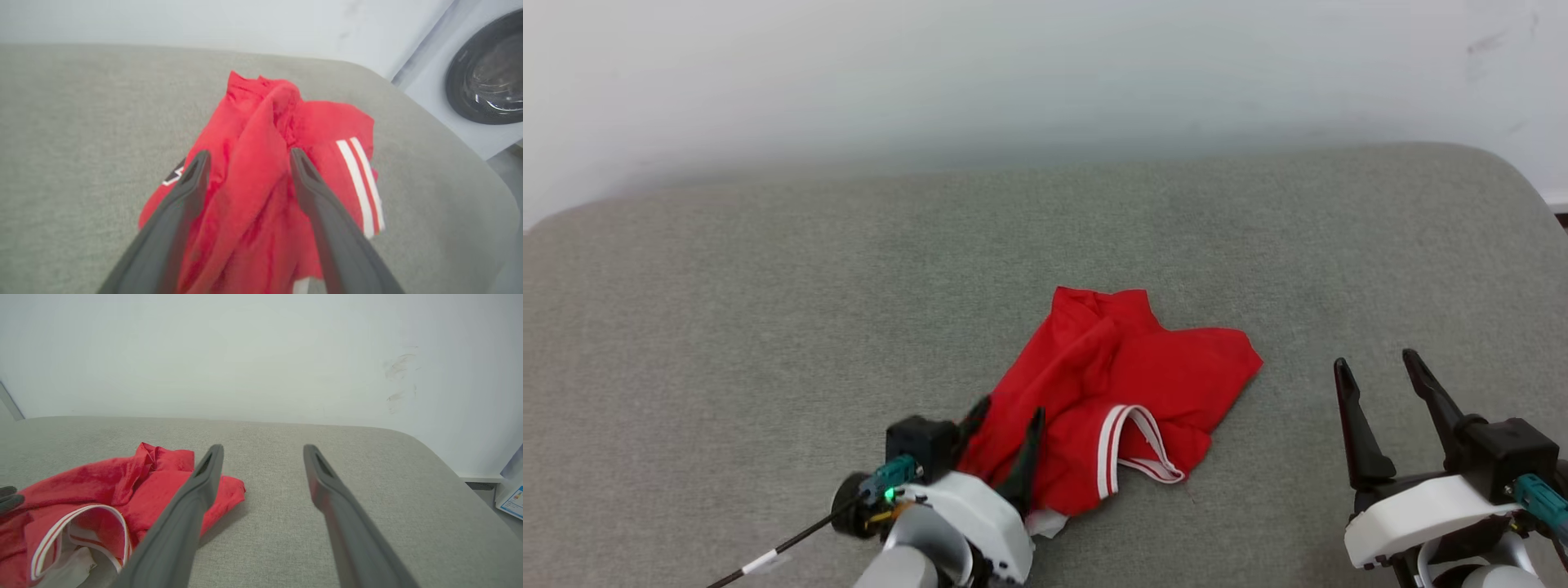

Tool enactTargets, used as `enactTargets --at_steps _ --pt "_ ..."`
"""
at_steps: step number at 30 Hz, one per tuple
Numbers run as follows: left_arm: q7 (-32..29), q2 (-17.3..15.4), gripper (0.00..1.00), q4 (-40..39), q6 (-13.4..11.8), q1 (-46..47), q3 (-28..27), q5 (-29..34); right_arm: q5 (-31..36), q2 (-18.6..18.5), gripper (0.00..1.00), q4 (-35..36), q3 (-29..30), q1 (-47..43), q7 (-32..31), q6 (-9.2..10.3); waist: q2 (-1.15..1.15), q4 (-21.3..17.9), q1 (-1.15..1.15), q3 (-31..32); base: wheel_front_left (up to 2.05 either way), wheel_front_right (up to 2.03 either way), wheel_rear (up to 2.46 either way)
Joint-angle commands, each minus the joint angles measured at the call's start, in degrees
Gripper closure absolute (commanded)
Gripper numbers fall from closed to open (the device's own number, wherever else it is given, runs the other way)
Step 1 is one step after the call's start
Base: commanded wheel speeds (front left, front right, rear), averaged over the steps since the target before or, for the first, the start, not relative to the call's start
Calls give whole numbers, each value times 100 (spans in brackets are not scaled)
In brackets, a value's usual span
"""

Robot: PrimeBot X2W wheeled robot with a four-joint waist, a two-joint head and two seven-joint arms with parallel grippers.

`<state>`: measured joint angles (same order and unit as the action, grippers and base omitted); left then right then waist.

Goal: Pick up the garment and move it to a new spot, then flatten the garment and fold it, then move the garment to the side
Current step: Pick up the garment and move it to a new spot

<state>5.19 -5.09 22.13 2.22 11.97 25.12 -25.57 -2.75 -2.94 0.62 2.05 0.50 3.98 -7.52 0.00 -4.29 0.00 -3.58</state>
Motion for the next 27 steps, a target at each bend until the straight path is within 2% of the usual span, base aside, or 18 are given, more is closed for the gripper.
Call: enactTargets --at_steps 1,6,15,19,27 --pt "203 -3 0 -151 -60 119 -26 102 50 8 0 -1 28 8 -6 7 0 94 0 106 0 0 0" --pt "674 -123 0 -630 -306 268 -191 332 111 8 0 45 78 -74 -62 6 0 226 0 276 0 0 0" --pt "862 -635 0 -1099 -907 -167 -823 458 171 8 0 153 122 -199 -149 6 0 282 0 397 0 0 0" --pt "818 -871 0 -1245 -1037 -531 -933 488 170 8 0 163 75 -312 -171 6 0 245 0 446 0 0 0" --pt "657 -962 0 -1510 -1149 -903 -923 435 96 8 0 161 -41 -328 -193 6 0 195 0 490 0 0 0"
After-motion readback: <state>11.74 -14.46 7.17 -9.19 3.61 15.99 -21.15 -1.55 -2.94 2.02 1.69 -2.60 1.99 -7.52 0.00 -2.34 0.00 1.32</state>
